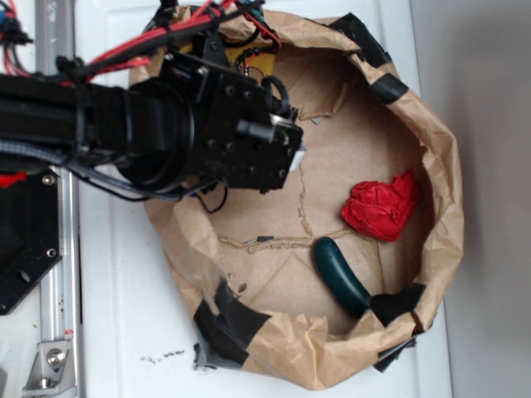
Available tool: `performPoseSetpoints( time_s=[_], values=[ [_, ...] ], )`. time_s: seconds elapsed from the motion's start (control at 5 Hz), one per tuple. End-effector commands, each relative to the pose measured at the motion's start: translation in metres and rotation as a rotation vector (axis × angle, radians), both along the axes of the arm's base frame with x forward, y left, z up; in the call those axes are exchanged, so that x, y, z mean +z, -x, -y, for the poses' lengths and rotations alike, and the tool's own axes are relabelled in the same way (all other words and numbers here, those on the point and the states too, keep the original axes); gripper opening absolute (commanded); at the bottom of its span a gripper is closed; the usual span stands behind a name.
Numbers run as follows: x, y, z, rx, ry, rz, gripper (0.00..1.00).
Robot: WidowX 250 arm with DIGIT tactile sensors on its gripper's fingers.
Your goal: Grab the yellow cloth.
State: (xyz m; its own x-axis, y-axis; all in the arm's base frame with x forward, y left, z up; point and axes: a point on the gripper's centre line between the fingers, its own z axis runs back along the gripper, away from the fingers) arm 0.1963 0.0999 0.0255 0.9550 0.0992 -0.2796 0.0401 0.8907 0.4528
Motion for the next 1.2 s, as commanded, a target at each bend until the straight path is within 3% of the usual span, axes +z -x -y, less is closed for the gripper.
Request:
performPoseSetpoints(
  time_s=[0.0, 0.2, 0.4, 0.6, 0.8, 1.0],
  values=[
    [0.029, -0.007, 0.001, -0.022, 0.024, 0.1, 0.0],
    [0.059, -0.029, 0.026, -0.06, 0.042, 0.205, 0.0],
    [0.116, -0.057, 0.064, -0.018, 0.227, 0.391, 0.0],
    [0.173, -0.062, 0.079, -0.031, 0.305, 0.509, 0.0],
    [0.194, -0.053, 0.08, -0.043, 0.39, 0.588, 0.0],
    [0.182, -0.047, 0.073, -0.02, 0.422, 0.599, 0.0]
  ],
)
